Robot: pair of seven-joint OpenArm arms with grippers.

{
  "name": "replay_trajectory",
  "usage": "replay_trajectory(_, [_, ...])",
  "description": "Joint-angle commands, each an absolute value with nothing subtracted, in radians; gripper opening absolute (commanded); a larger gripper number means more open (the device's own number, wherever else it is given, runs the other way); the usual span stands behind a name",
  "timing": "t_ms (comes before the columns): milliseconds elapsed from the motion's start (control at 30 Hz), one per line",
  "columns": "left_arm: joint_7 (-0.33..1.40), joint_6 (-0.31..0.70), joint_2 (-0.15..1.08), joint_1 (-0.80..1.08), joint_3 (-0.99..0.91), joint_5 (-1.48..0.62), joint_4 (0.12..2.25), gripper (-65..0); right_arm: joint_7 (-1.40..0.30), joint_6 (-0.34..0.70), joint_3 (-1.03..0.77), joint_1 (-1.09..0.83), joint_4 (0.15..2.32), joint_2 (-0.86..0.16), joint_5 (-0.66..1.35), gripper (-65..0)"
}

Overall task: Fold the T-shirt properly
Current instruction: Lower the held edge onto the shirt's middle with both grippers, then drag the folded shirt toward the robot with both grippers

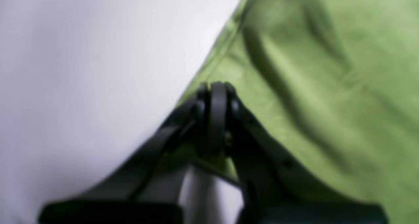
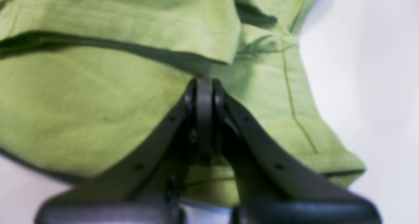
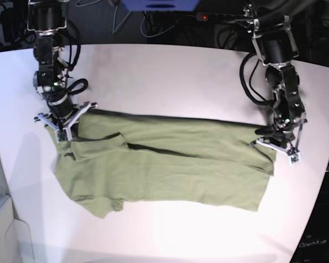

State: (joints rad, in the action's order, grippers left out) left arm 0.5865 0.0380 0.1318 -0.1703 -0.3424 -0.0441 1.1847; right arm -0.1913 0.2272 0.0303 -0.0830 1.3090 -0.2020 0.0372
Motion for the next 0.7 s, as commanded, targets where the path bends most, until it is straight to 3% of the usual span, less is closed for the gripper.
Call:
replay_trajectory(0, [0.567,0.045,0.131,-0.191,-0.311,-0.030,1.194,-63.8,-0.196,0.232,0.027,-0.071,1.311,-0.214,0.038,-64.6])
replay_trajectory(233, [0.570,0.045,0.130,-0.148,-0.216,0.077,1.193,-63.6,-0.196,0.232,0.025,-0.081,1.280,-0.234,0.038,-64.6])
replay_trajectory(667, [0.570,0.048,0.131,0.021,-0.214,0.130,1.233,-63.6,-0.196,0.232,-0.013,-0.191,1.279,-0.255,0.038,-64.7])
